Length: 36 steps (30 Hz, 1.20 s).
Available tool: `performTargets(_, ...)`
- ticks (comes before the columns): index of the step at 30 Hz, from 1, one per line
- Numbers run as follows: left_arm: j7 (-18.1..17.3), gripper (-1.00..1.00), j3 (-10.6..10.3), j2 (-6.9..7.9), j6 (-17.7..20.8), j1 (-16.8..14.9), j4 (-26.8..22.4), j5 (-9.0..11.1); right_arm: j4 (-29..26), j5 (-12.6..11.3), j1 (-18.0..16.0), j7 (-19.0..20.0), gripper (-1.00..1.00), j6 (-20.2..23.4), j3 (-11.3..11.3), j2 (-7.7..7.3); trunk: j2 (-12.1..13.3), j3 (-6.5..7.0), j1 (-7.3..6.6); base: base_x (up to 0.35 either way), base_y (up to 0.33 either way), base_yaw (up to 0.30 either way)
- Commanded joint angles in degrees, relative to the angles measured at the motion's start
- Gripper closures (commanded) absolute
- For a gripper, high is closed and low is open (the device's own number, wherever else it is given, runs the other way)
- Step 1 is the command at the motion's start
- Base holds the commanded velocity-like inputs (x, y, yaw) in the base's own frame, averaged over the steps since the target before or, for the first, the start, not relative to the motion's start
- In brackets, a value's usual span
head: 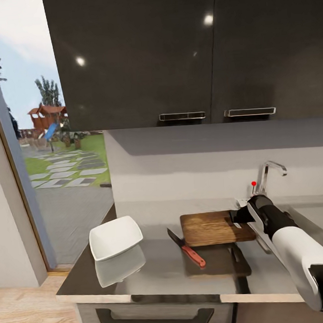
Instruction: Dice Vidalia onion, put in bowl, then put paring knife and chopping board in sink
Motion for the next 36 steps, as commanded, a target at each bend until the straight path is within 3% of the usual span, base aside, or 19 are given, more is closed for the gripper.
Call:
performTargets(1,0.1,-1.00,0.0,0.00,-0.2,0.0,0.0,0.0,0.4,0.2,0.0,0.5,1.00,-0.2,-0.2,-0.30,0.0,-0.06,0.00,0.000,0.000,0.000)
performTargets(10,0.1,-1.00,0.0,0.00,-0.2,0.0,0.0,0.0,2.8,0.1,0.0,0.7,1.00,-2.8,-0.3,-1.68,0.0,-0.06,0.00,0.000,0.000,0.000)
performTargets(36,0.1,-1.00,0.0,0.00,-0.2,0.0,0.0,0.0,3.0,0.0,-0.1,0.8,1.00,-2.9,-0.5,-1.98,0.0,-0.06,0.00,0.047,0.030,0.000)
